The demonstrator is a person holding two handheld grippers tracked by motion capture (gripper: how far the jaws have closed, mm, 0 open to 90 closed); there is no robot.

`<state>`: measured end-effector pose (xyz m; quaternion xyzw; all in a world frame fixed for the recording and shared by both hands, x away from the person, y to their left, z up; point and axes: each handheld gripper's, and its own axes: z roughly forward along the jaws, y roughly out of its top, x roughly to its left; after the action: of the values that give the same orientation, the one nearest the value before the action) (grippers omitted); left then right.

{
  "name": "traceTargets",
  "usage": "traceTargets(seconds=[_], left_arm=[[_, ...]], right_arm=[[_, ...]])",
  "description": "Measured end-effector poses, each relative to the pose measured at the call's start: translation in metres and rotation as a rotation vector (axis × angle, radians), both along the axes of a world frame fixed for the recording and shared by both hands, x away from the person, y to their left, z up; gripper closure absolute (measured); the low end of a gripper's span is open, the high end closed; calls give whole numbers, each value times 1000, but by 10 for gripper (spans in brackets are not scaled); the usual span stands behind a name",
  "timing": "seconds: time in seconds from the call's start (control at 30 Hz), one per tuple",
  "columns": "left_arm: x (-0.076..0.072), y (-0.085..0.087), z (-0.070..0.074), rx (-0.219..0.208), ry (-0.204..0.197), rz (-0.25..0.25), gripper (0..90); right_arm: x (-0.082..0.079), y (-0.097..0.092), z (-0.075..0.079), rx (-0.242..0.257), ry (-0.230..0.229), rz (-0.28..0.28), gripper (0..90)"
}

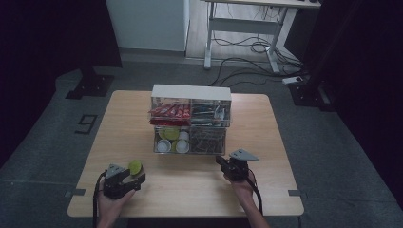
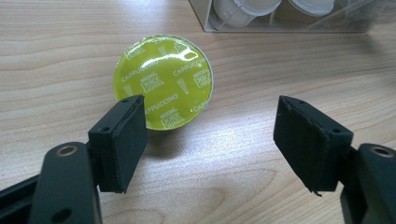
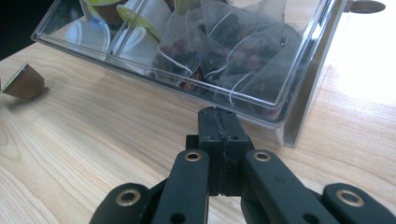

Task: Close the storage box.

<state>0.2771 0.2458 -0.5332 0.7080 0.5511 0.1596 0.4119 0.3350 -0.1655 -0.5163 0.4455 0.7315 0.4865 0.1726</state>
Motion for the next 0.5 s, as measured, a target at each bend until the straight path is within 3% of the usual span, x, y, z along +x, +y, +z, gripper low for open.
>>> traceTargets(seconds=[0.33,0.5], left_arm=[[-1,1,-1,-6,1,1,263],[-1,1,-2,-8,-1,1,264]], right_arm=[[-3,-1,-3,4,0,-4,882],[-7,-4,-8,15,0,15,796]])
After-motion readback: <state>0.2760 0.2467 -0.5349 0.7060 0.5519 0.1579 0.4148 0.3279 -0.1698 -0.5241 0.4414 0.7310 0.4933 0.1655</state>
